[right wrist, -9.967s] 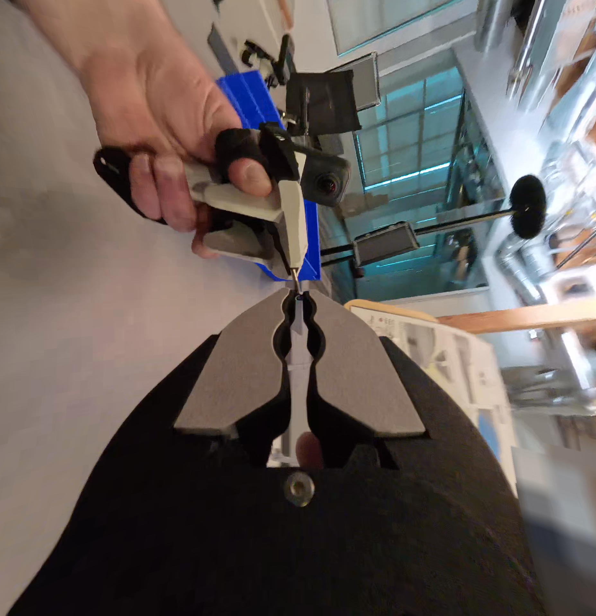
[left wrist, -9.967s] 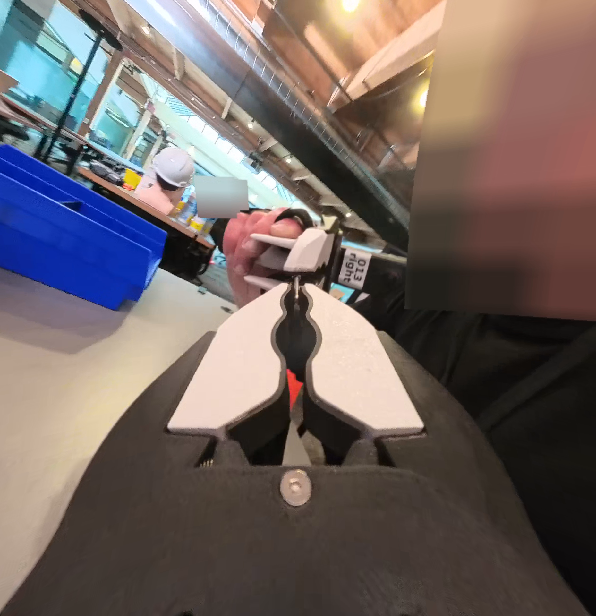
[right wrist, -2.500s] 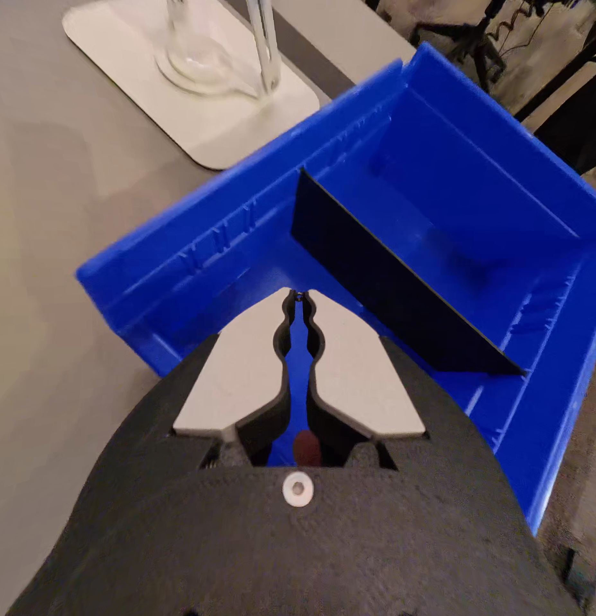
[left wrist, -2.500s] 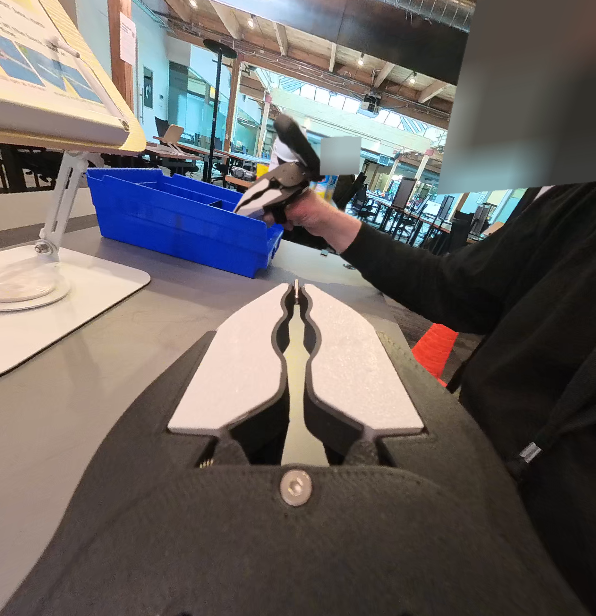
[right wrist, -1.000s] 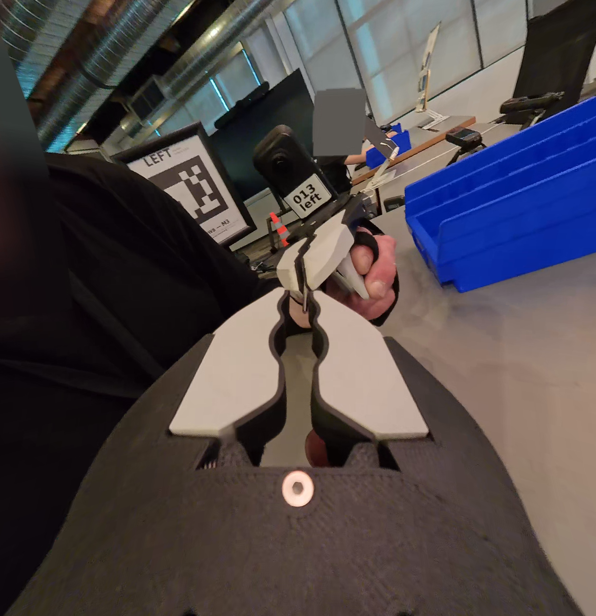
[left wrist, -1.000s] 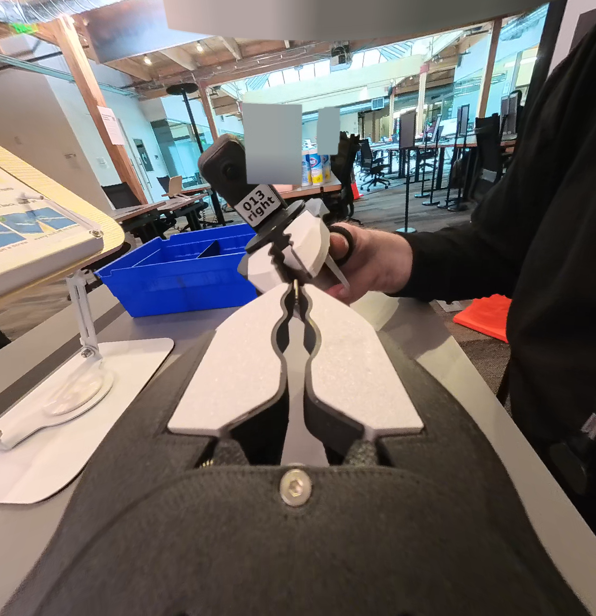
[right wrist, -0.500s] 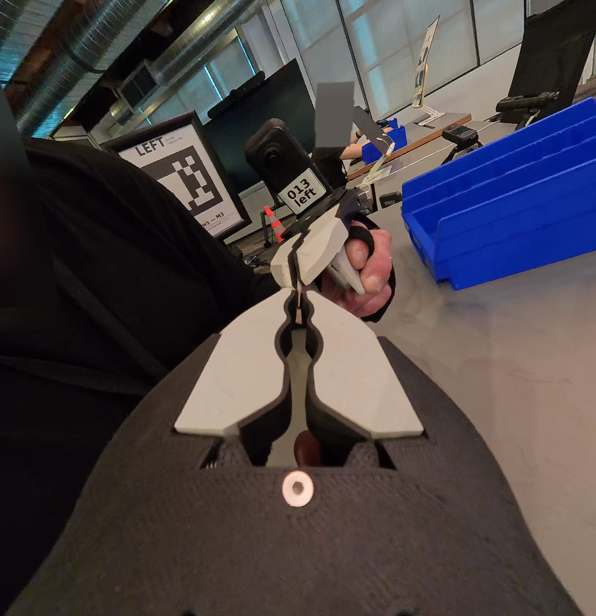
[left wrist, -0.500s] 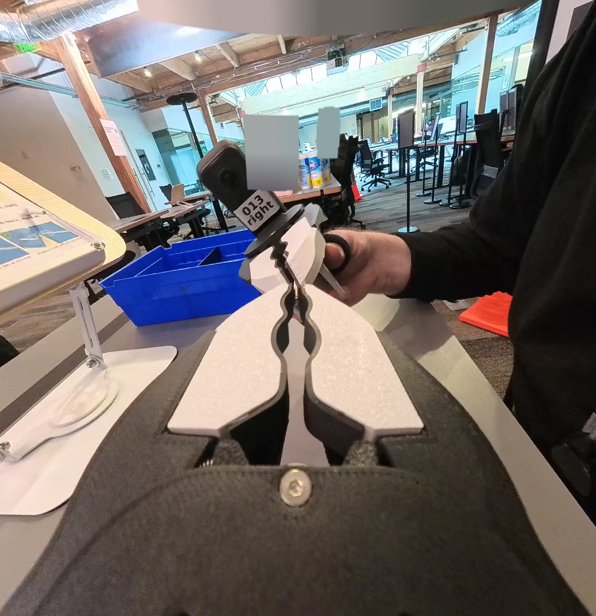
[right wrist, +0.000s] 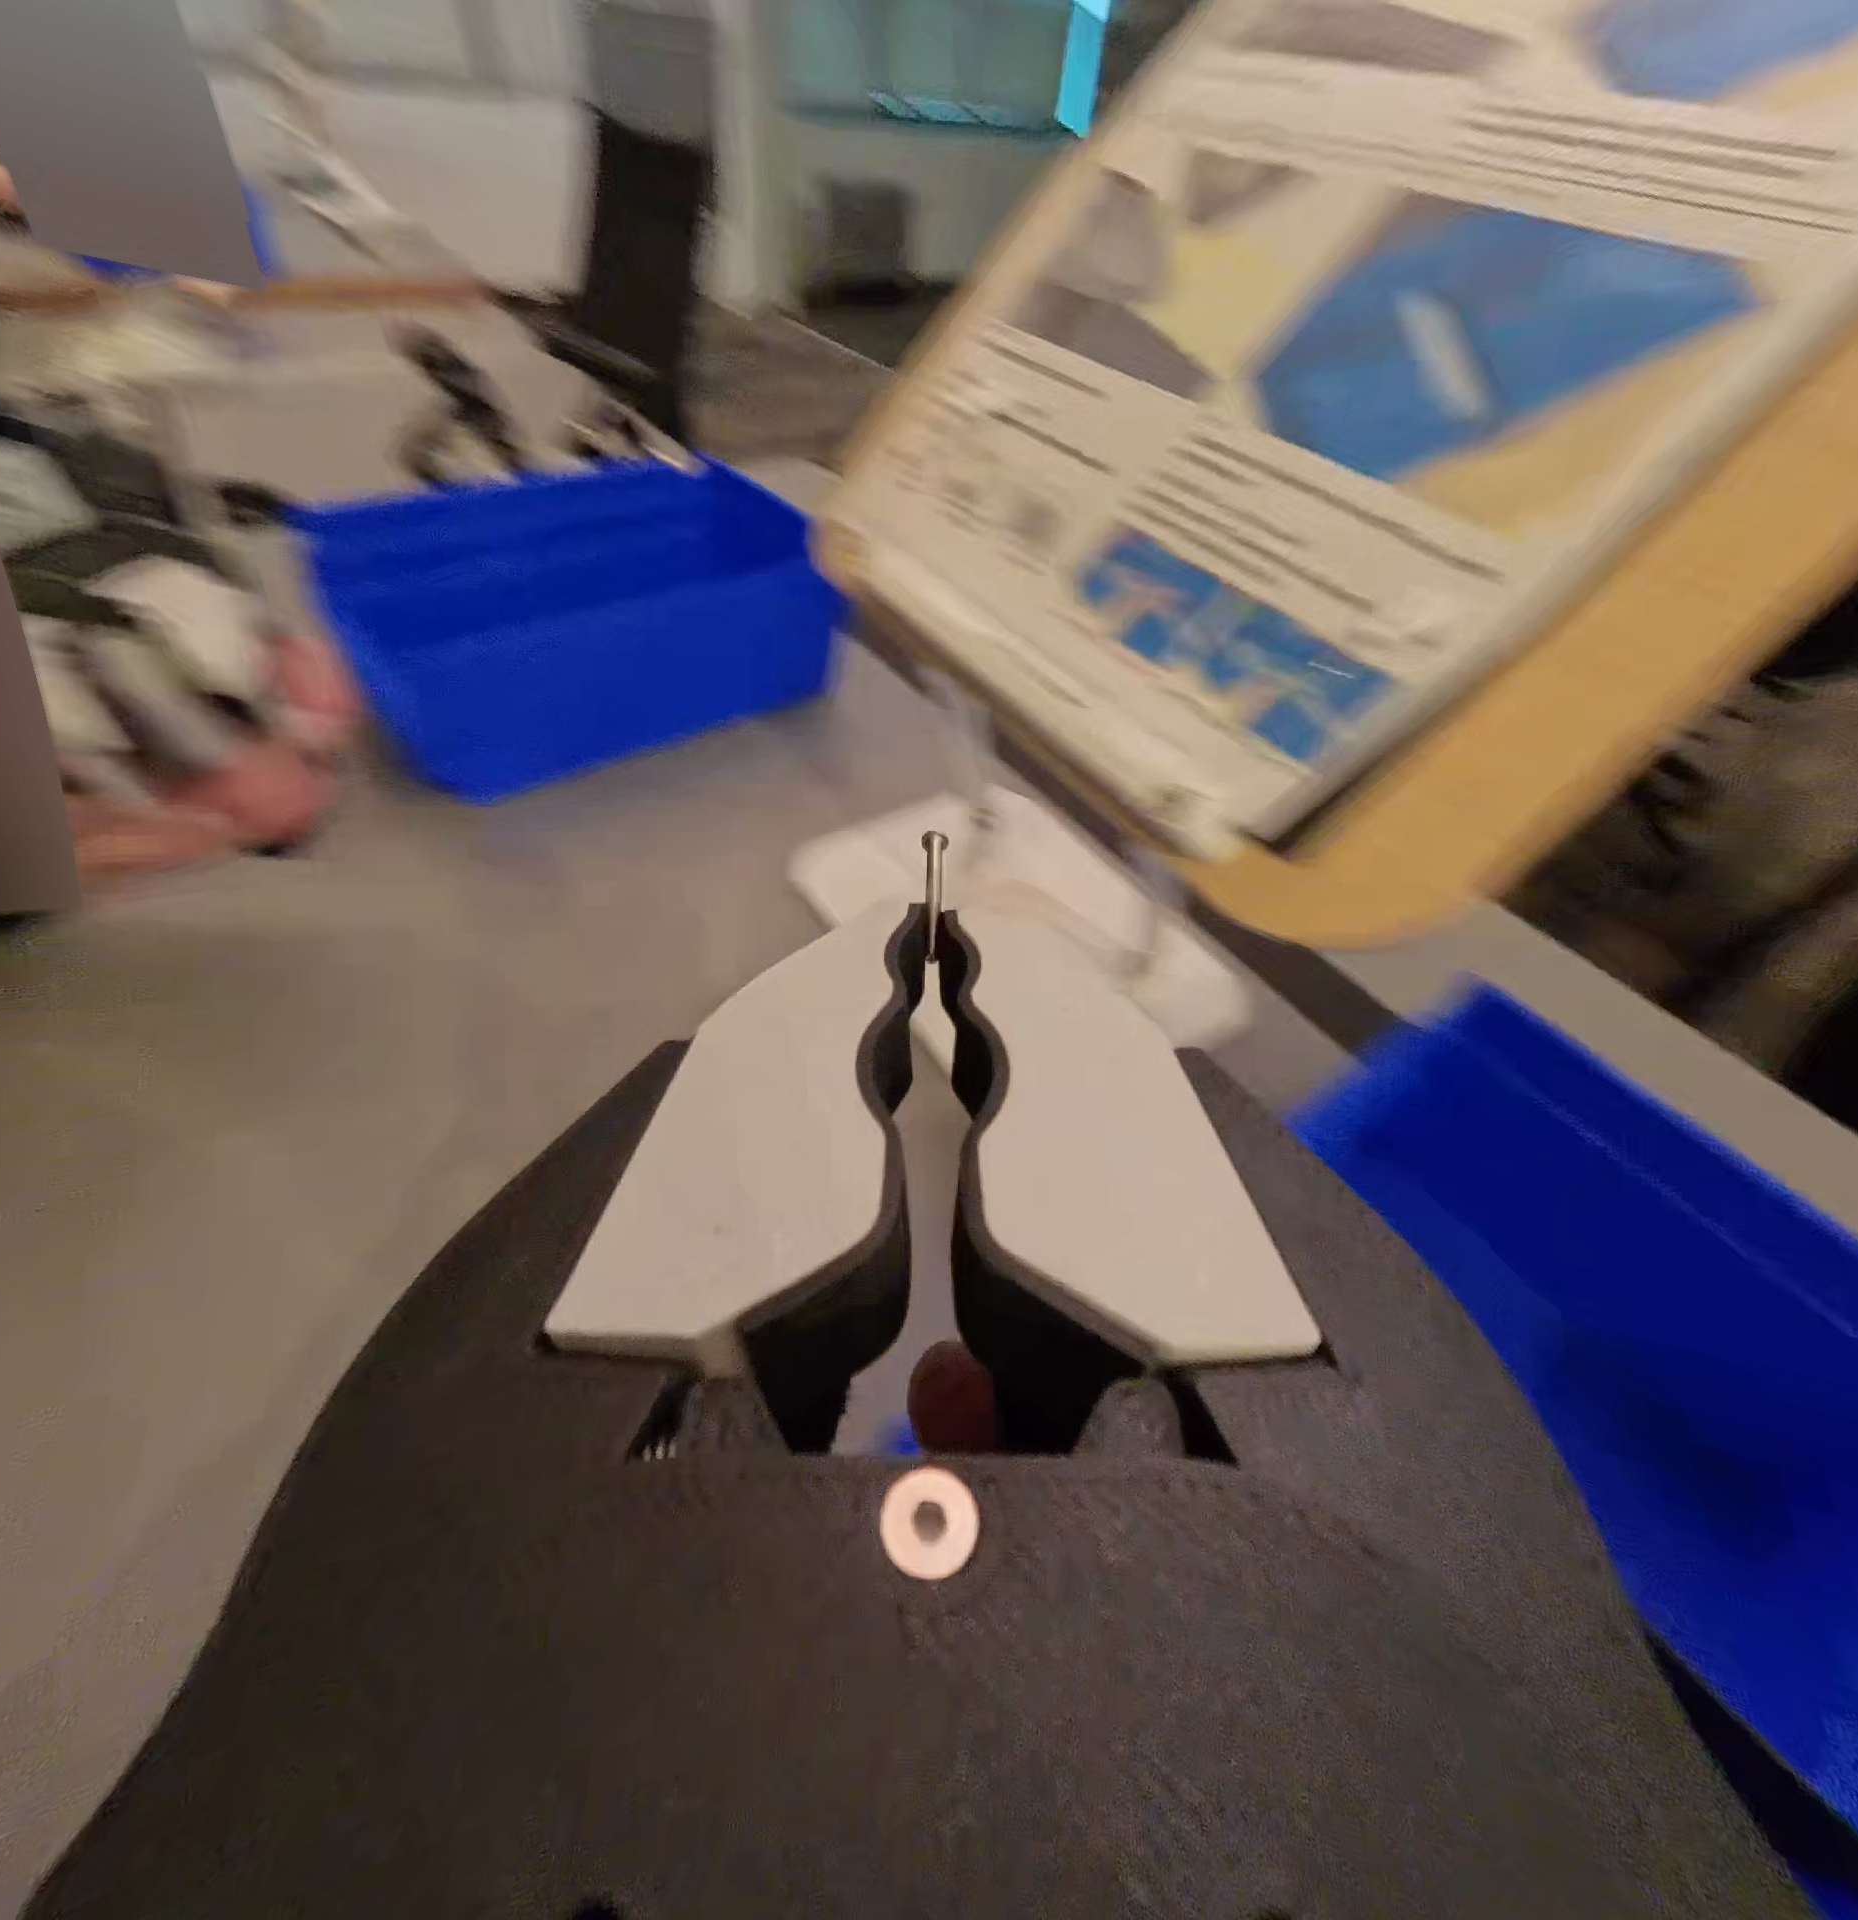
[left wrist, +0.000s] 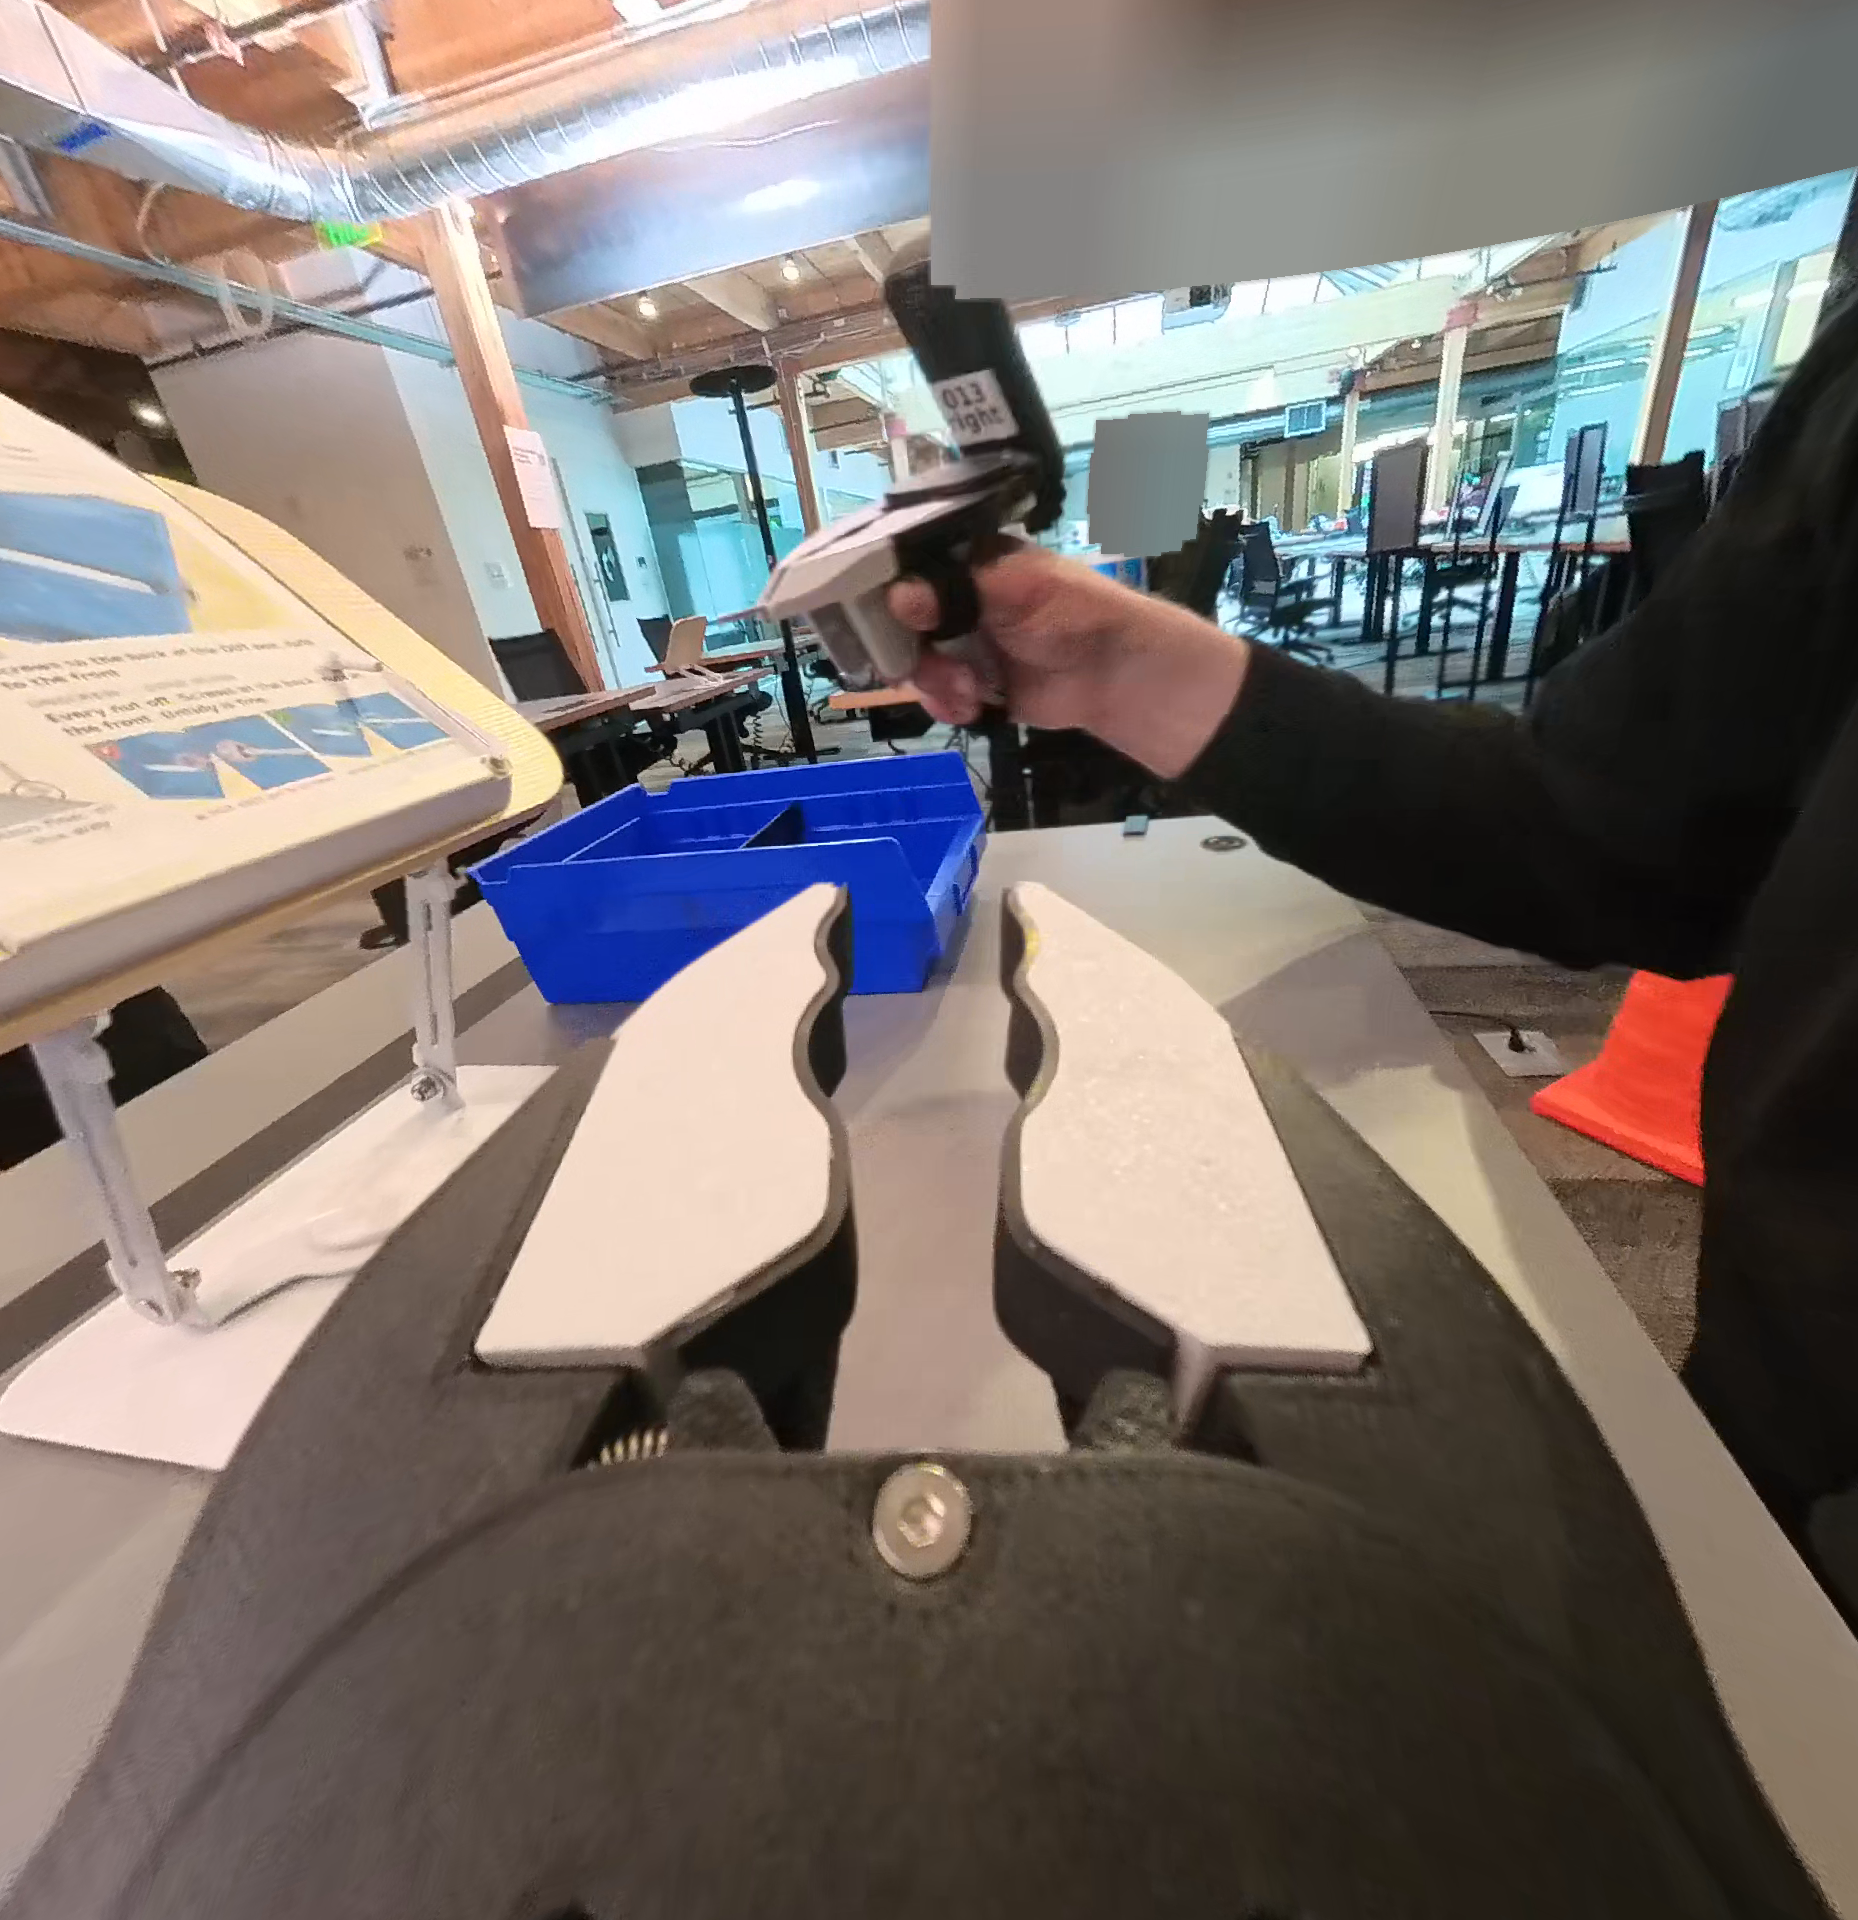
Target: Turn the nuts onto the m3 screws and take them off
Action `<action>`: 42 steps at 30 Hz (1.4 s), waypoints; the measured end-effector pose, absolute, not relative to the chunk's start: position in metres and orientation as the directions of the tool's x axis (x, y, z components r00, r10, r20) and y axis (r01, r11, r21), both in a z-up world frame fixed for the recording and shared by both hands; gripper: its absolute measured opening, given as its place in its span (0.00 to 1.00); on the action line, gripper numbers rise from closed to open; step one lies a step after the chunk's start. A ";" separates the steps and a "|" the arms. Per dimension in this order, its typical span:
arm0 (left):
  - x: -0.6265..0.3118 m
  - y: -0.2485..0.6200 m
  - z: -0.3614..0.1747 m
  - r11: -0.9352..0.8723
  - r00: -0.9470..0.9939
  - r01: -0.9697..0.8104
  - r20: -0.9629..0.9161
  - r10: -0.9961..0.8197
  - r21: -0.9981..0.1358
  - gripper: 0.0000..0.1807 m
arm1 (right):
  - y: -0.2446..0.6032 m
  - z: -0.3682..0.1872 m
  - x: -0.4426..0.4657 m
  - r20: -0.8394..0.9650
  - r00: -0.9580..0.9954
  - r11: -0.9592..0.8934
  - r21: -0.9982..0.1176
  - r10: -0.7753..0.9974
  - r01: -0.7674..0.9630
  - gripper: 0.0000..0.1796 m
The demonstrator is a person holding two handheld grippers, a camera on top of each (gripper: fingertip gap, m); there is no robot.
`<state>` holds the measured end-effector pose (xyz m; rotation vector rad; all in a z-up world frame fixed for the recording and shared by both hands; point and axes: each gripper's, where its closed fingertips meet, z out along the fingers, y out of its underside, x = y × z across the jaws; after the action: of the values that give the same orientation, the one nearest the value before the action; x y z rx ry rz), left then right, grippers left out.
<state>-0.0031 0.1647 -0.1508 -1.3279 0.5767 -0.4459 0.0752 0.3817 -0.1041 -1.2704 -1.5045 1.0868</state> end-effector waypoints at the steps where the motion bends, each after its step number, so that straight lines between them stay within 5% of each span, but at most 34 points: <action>1: -0.004 0.165 -0.152 0.179 0.779 -0.012 -0.122 -0.615 -0.984 0.13 | 0.415 -0.107 0.080 0.110 -0.026 0.113 -0.953 0.994 0.283 0.01; 6: -0.004 0.170 -0.162 0.131 0.774 -0.008 -0.089 -0.627 -0.991 0.05 | 0.546 -0.162 0.086 0.155 0.192 0.034 -0.855 0.969 0.517 0.02; 12: -0.010 0.174 -0.168 0.106 0.785 -0.010 -0.073 -0.616 -0.994 0.05 | 0.601 -0.227 0.078 0.120 0.243 -0.082 -0.725 0.963 0.684 0.02; 23: -0.015 0.176 -0.168 0.099 0.792 0.011 -0.052 -0.609 -0.995 0.08 | 0.610 -0.235 0.077 0.078 0.267 -0.133 -0.713 0.961 0.689 0.11; 30: -0.017 0.173 -0.163 0.115 0.801 0.007 -0.064 -0.595 -0.993 0.08 | 0.564 -0.170 0.098 0.195 0.286 0.000 -0.826 0.938 0.563 0.00; 42: -0.018 0.172 -0.162 0.130 0.810 -0.004 -0.079 -0.581 -0.992 0.00 | 0.358 -0.113 0.081 0.368 0.094 0.330 -0.901 0.925 0.283 0.00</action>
<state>-0.0184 0.1718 -0.1621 -1.3910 0.5156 -0.4471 0.0808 0.3582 -0.1129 -1.1820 -1.4356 0.6969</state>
